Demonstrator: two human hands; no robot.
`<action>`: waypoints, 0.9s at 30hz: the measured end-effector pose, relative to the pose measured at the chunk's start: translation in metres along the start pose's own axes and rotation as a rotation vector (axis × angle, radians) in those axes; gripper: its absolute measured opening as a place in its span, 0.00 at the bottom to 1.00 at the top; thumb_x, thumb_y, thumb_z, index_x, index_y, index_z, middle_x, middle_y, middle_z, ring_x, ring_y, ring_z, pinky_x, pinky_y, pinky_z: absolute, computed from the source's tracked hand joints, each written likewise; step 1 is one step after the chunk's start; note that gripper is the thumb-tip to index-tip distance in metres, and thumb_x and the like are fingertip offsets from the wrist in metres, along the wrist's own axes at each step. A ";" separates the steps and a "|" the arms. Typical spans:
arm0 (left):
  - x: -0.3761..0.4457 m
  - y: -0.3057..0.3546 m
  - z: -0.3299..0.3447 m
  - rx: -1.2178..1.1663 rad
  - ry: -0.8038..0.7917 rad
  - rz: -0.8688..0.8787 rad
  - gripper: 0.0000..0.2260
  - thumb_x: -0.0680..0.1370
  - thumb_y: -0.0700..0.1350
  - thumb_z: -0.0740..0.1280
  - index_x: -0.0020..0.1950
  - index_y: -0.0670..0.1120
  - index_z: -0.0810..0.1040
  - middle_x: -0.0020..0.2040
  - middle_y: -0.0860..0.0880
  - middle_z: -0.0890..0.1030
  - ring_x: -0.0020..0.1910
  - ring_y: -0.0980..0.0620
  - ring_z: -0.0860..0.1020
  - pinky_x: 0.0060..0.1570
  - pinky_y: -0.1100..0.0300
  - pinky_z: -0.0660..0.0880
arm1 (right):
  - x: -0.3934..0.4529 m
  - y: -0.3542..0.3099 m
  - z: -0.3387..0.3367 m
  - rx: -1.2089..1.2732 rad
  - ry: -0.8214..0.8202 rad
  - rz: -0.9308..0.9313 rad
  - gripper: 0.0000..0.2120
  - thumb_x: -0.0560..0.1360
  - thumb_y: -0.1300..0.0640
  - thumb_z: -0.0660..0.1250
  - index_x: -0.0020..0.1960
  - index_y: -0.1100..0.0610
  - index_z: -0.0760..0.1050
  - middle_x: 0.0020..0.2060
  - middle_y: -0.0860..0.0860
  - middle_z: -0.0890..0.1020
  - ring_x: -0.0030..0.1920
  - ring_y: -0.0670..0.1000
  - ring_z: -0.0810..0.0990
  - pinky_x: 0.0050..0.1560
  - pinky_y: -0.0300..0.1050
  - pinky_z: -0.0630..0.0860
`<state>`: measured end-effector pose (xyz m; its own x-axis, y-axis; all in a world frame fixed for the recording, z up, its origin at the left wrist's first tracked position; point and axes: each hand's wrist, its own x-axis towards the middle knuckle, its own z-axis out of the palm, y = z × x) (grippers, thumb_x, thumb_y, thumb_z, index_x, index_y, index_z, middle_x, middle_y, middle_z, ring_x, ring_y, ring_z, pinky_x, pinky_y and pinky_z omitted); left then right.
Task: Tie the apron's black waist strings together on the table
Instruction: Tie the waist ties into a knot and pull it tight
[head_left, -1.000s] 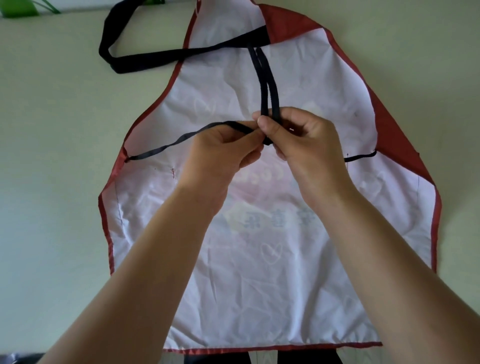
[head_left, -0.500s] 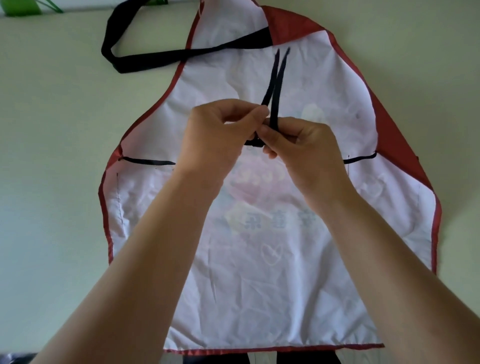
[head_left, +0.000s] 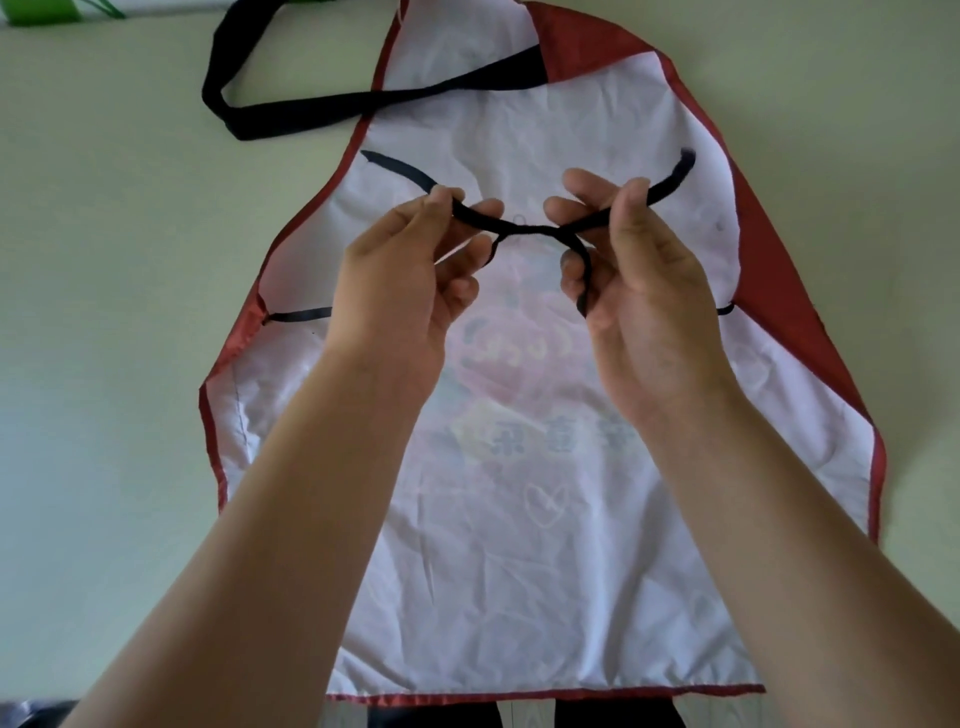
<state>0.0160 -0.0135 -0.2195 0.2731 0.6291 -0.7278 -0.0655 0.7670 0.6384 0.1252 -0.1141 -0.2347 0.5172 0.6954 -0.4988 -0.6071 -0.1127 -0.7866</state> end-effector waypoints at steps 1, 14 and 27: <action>0.001 0.000 -0.001 -0.043 0.006 -0.017 0.06 0.83 0.41 0.62 0.49 0.43 0.77 0.40 0.46 0.87 0.27 0.58 0.79 0.23 0.68 0.69 | 0.000 0.000 0.000 -0.005 0.015 0.003 0.15 0.84 0.51 0.57 0.53 0.53 0.82 0.41 0.46 0.86 0.32 0.43 0.74 0.39 0.35 0.72; -0.013 0.010 0.008 0.621 -0.122 0.530 0.05 0.78 0.45 0.69 0.45 0.47 0.84 0.40 0.54 0.84 0.35 0.63 0.78 0.37 0.70 0.71 | 0.002 -0.011 0.012 -0.808 -0.154 0.036 0.10 0.77 0.63 0.59 0.38 0.63 0.74 0.26 0.48 0.68 0.29 0.52 0.64 0.34 0.48 0.61; -0.007 0.038 0.003 1.305 -0.424 0.624 0.05 0.78 0.45 0.69 0.51 0.52 0.84 0.42 0.60 0.85 0.45 0.65 0.82 0.47 0.72 0.76 | 0.000 -0.009 0.010 -0.782 -0.145 -0.016 0.17 0.80 0.51 0.66 0.32 0.52 0.78 0.20 0.45 0.70 0.29 0.50 0.67 0.36 0.44 0.64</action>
<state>0.0146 0.0106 -0.1890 0.7886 0.5454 -0.2841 0.5402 -0.3937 0.7438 0.1245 -0.1063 -0.2237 0.4058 0.7809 -0.4749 0.0276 -0.5298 -0.8477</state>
